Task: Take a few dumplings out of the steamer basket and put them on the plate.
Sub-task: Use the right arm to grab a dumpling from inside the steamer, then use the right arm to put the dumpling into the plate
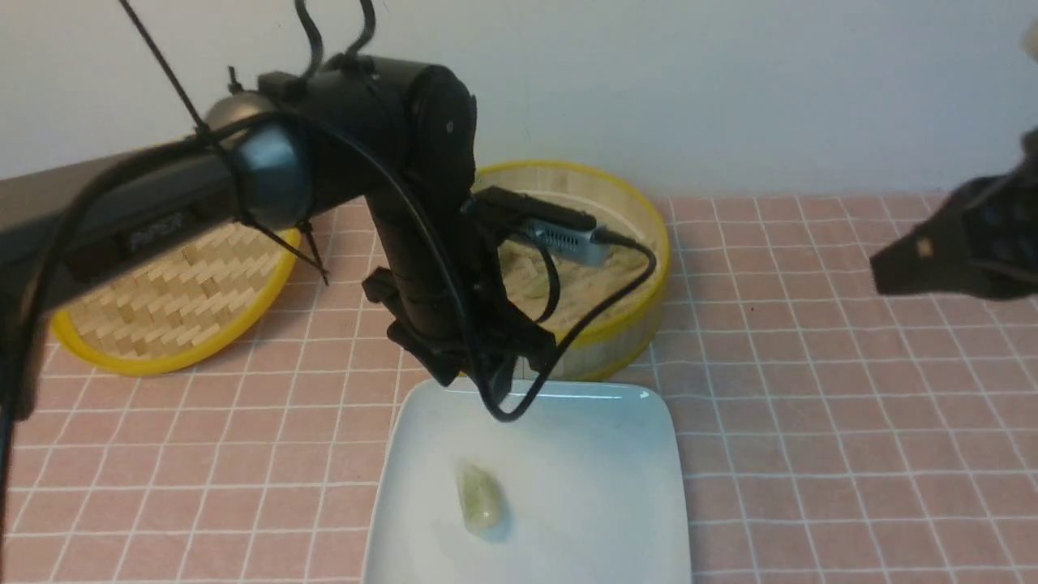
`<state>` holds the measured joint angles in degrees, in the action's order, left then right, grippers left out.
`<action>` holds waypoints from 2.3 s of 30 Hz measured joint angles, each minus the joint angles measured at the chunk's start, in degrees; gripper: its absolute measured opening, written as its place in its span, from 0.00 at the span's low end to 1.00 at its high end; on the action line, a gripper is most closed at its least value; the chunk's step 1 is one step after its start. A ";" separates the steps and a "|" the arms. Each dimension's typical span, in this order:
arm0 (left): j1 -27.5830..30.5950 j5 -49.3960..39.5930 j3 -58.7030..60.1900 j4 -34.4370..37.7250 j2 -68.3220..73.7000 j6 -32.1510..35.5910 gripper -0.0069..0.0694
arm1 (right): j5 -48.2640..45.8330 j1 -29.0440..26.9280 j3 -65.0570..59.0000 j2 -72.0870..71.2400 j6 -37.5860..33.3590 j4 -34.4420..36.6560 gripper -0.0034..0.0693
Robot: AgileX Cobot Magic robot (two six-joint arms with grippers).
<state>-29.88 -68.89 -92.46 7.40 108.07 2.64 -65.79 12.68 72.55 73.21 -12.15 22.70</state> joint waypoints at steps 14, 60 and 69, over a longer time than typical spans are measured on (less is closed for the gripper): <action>0.00 3.99 23.44 -0.34 -42.97 -5.42 0.08 | -0.53 11.08 33.84 38.06 0.78 -14.33 0.21; 0.00 -2.32 29.59 -0.57 -51.79 -8.41 0.08 | -5.51 16.40 28.68 37.64 7.23 -5.28 0.29; 0.00 0.80 29.59 -0.79 -51.79 -6.94 0.08 | 1.82 22.35 16.16 42.55 6.76 -0.99 0.36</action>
<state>-29.88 -68.09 -62.87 6.61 56.28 -4.30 -63.97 35.03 88.71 115.76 -5.39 21.71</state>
